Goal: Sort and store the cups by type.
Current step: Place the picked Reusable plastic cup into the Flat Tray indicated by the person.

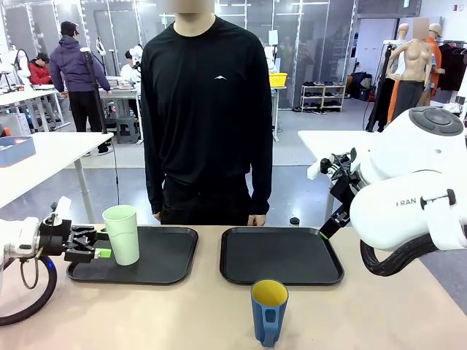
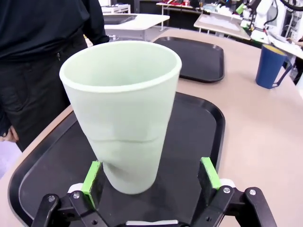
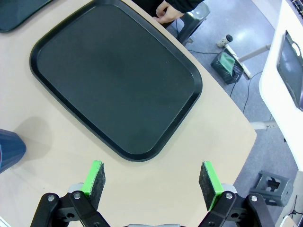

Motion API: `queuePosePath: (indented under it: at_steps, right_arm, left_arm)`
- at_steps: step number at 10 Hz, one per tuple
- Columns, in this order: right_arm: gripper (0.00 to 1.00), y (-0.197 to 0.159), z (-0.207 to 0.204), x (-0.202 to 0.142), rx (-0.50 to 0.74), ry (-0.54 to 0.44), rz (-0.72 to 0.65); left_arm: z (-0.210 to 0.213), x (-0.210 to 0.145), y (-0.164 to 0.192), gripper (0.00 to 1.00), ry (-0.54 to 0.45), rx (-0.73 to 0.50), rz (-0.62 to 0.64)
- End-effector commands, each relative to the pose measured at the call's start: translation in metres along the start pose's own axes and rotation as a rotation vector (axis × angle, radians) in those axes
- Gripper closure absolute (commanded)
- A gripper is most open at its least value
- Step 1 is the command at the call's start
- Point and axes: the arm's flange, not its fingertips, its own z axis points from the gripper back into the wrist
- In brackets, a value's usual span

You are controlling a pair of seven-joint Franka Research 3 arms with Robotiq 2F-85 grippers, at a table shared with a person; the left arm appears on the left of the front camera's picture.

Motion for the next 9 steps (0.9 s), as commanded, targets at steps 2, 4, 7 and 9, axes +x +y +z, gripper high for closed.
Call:
queuePosePath:
  at_steps: [2,4,7,9]
  right_arm:
    - [0.0,0.0,0.0,0.0,0.003,0.001,-0.002]
    - [0.0,0.0,0.0,0.0,0.003,0.001,-0.002]
    - [0.0,0.0,0.0,0.0,0.003,0.001,-0.002]
    - [0.0,0.0,0.0,0.0,0.003,0.001,-0.002]
  left_arm:
    - [0.014,0.012,-0.021,0.0,0.086,0.043,0.015]
    - [0.022,0.019,-0.031,0.0,0.12,0.071,-0.004]
    - [0.021,0.011,-0.025,0.0,0.087,0.046,-0.016]
    - [0.021,0.011,-0.025,0.0,0.087,0.046,-0.016]
